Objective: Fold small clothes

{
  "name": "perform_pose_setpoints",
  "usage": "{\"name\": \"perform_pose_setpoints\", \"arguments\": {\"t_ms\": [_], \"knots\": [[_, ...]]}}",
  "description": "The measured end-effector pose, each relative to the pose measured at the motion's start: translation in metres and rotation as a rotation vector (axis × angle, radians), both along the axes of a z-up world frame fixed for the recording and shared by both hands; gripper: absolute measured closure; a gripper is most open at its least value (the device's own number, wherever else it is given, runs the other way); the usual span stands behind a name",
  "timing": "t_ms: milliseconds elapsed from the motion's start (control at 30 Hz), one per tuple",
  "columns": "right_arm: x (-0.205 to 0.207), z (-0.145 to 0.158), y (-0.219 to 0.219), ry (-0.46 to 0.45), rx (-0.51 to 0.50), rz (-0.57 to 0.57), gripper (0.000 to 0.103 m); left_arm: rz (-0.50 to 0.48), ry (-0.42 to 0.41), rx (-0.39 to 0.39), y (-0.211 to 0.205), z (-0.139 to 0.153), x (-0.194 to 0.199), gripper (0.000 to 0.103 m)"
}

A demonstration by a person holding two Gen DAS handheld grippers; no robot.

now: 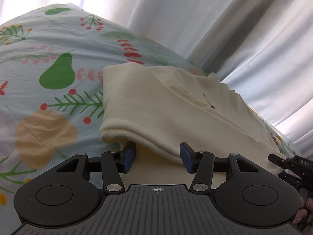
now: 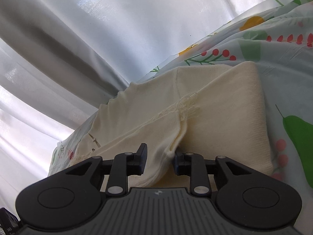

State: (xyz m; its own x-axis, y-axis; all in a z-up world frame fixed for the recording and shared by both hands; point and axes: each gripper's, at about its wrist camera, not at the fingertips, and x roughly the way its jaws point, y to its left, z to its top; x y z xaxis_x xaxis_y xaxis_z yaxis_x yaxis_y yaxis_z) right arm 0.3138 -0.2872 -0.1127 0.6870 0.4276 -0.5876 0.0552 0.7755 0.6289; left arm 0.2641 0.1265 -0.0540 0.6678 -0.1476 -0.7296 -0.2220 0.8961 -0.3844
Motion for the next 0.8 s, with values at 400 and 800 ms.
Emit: {"name": "perform_pose_setpoints", "arguments": {"t_ms": [400,800], "knots": [[-0.032,0.055,0.004,-0.206,-0.500,-0.111,0.097,-0.018,0.002,0.071,-0.011,0.001,0.003,0.048],[-0.035,0.041,0.009,-0.246,-0.697,-0.104,0.097,-0.010,-0.004,0.070,-0.012,-0.001,0.008,0.048]]}}
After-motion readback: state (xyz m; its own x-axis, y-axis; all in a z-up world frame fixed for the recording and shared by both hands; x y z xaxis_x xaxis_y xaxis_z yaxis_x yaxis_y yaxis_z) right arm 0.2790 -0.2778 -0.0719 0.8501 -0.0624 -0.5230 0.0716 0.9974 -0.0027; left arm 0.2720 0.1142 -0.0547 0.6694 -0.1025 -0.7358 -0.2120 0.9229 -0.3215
